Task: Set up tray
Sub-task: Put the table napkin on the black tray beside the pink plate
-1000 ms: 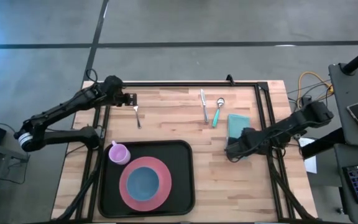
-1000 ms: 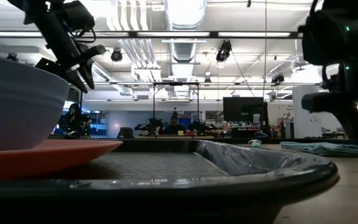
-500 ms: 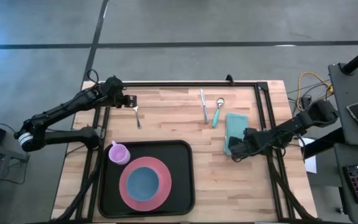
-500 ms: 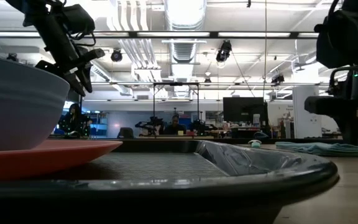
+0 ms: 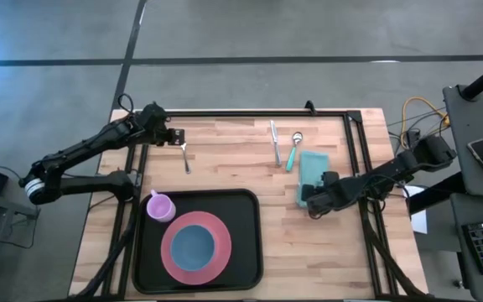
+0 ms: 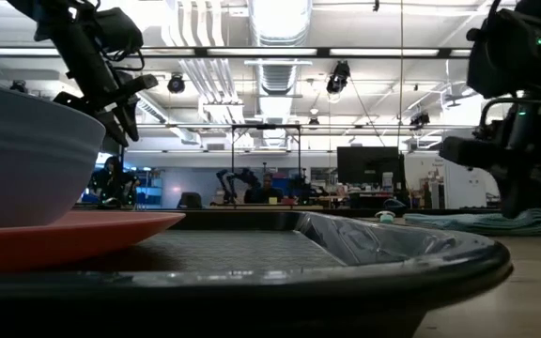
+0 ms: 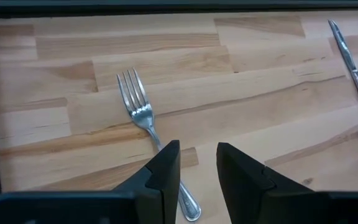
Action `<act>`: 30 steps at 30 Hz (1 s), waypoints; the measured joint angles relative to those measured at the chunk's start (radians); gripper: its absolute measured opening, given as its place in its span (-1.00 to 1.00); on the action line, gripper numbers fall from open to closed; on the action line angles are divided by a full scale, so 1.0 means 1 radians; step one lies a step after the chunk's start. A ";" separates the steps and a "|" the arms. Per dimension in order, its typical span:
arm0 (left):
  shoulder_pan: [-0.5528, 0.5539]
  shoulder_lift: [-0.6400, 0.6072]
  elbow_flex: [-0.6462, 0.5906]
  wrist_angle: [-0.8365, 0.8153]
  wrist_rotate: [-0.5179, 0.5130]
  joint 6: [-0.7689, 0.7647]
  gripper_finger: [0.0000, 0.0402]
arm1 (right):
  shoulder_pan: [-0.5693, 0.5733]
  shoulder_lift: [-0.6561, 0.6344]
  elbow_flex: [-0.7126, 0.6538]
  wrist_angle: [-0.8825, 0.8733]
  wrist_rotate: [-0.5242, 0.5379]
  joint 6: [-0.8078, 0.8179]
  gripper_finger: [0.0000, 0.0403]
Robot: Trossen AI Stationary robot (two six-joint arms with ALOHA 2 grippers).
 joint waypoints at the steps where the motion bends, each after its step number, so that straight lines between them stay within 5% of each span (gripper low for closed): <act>1: -0.003 0.000 0.000 0.000 0.000 0.000 -0.57 | -0.001 0.001 0.005 0.026 0.008 -0.010 -0.92; 23: -0.094 -0.153 -0.005 -0.094 0.031 -0.126 -0.57 | 0.056 0.032 0.421 0.198 0.121 -0.397 -0.94; 30: -0.125 -0.283 -0.042 -0.124 0.023 -0.212 -0.57 | 0.056 0.175 0.641 0.217 0.122 -0.620 -0.94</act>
